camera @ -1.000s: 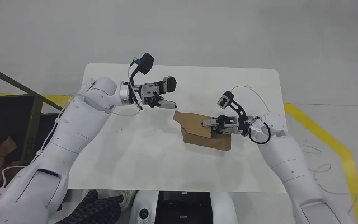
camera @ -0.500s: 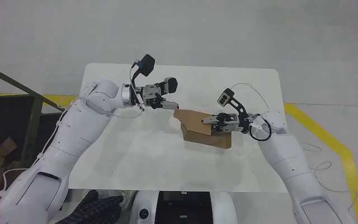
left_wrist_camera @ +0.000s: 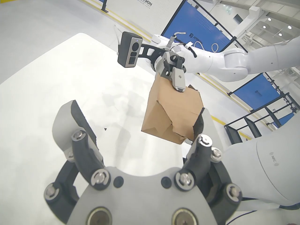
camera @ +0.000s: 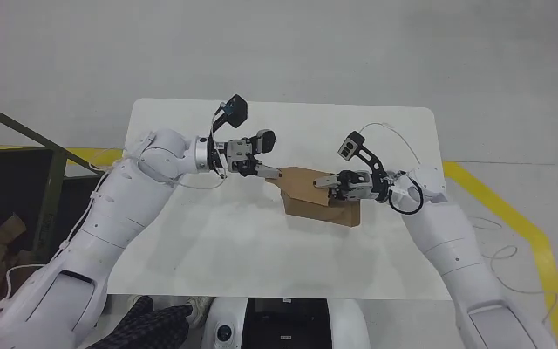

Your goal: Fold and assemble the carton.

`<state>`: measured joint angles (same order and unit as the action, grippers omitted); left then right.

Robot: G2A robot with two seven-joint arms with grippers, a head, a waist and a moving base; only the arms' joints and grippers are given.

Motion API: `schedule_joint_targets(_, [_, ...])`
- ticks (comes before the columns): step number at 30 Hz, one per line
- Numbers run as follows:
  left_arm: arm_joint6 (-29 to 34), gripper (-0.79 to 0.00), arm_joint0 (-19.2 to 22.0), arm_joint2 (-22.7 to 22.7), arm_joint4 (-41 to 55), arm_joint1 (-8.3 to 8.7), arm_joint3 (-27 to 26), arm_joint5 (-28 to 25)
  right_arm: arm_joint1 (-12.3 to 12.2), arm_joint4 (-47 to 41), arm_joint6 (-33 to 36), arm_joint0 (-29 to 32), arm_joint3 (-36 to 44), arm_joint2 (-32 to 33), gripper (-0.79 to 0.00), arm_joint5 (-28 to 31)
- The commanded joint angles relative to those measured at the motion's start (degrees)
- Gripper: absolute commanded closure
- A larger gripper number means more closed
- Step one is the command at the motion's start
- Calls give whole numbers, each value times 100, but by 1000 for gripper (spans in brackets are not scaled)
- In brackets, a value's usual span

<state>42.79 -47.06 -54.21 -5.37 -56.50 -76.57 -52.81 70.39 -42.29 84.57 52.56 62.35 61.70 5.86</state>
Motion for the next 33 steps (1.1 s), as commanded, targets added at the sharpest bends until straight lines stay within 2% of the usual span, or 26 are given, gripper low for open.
schedule_joint_targets(1, [14,-785,-6,8,-35,1,3,32,-1,-29,5,5,21,7,0,0])
schedule_joint_targets(23, [131,-785,49,372,399,-109,212,199,57,-708,190,107,70,5,0,125])
schedule_joint_targets(33, [90,-785,75,387,465,-137,251,193,59,-745,236,123,-6,30,0,154])
